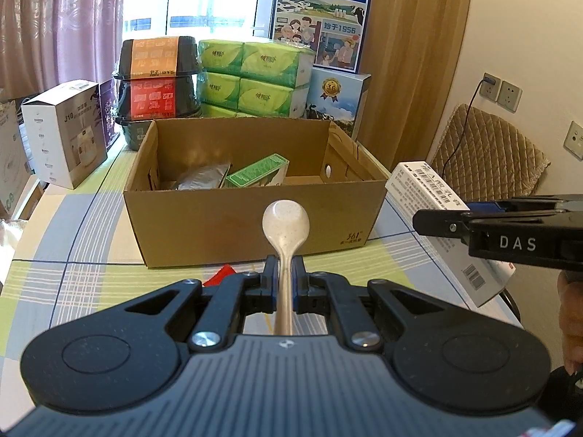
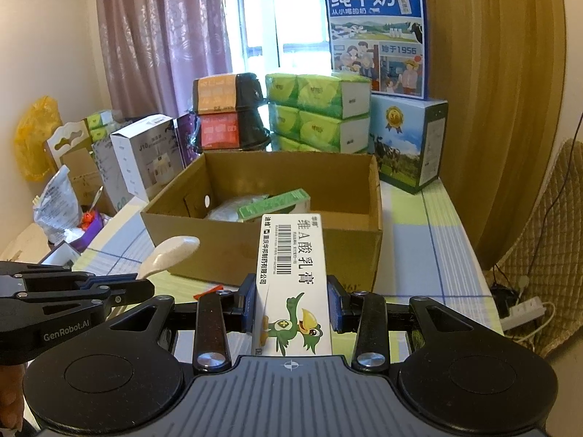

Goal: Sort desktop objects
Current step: 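Lower the spoon and ointment box over the cardboard box opening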

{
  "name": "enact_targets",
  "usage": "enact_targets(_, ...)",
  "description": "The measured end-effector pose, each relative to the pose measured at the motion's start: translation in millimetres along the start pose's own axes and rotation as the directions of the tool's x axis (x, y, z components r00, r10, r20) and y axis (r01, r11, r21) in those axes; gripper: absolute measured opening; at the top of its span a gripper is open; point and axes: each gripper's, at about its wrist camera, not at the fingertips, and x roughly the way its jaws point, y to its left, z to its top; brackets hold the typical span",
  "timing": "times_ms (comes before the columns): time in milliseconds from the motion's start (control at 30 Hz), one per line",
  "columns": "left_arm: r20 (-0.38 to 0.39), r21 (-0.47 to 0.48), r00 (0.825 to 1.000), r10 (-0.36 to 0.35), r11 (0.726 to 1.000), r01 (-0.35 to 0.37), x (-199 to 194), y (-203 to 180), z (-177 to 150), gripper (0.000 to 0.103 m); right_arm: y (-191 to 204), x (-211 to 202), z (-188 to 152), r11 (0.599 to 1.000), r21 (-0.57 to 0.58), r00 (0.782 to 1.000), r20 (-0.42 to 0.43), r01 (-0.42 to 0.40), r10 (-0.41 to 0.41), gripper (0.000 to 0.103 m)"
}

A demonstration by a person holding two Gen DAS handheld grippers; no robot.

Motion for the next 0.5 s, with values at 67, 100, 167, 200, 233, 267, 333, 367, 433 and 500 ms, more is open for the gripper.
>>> enact_targets(67, 0.003, -0.003, 1.0, -0.001, 1.0, 0.001, 3, 3, 5, 0.004, -1, 3, 4, 1.0, 0.001, 1.0, -0.003, -0.001, 0.001, 0.035)
enact_targets(100, 0.005, -0.001, 1.0, -0.002, 1.0, 0.002, 5, 4, 7, 0.004, -2, 4, 6, 1.0, 0.006, 1.0, -0.006, -0.003, 0.003, 0.035)
enact_targets(167, 0.01, 0.009, 1.0, 0.002, 1.0, -0.002, 7, 6, 12, 0.004, -4, 8, 10, 1.0, 0.01, 1.0, -0.012, -0.006, 0.006, 0.035)
enact_targets(200, 0.011, 0.009, 1.0, 0.002, 1.0, -0.002, 9, 8, 15, 0.004, -5, 9, 12, 1.0, 0.009, 1.0, -0.013, -0.005, 0.005, 0.035)
enact_targets(233, 0.012, 0.007, 1.0, 0.001, 1.0, -0.001, 10, 10, 17, 0.004, -5, 10, 13, 1.0, 0.007, 1.0, -0.014, -0.003, 0.004, 0.035)
enact_targets(267, 0.013, 0.006, 1.0, 0.001, 1.0, -0.001, 11, 13, 21, 0.004, -6, 11, 15, 1.0, 0.007, 1.0, -0.016, -0.003, 0.003, 0.035)
enact_targets(333, 0.016, 0.01, 1.0, 0.005, 1.0, -0.005, 14, 16, 27, 0.004, -8, 14, 19, 1.0, 0.007, 1.0, -0.018, -0.002, 0.002, 0.035)
enact_targets(367, 0.017, 0.012, 1.0, 0.007, 1.0, -0.007, 15, 18, 30, 0.004, -10, 15, 22, 1.0, 0.006, 1.0, -0.019, -0.001, 0.001, 0.035)
enact_targets(433, 0.019, 0.01, 1.0, 0.008, 1.0, -0.008, 17, 22, 36, 0.004, -11, 19, 27, 1.0, 0.007, 1.0, -0.021, 0.001, -0.001, 0.035)
enact_targets(500, 0.021, 0.006, 1.0, 0.004, 1.0, -0.004, 18, 25, 43, 0.004, -13, 22, 34, 1.0, 0.006, 1.0, -0.021, 0.001, -0.001, 0.035)
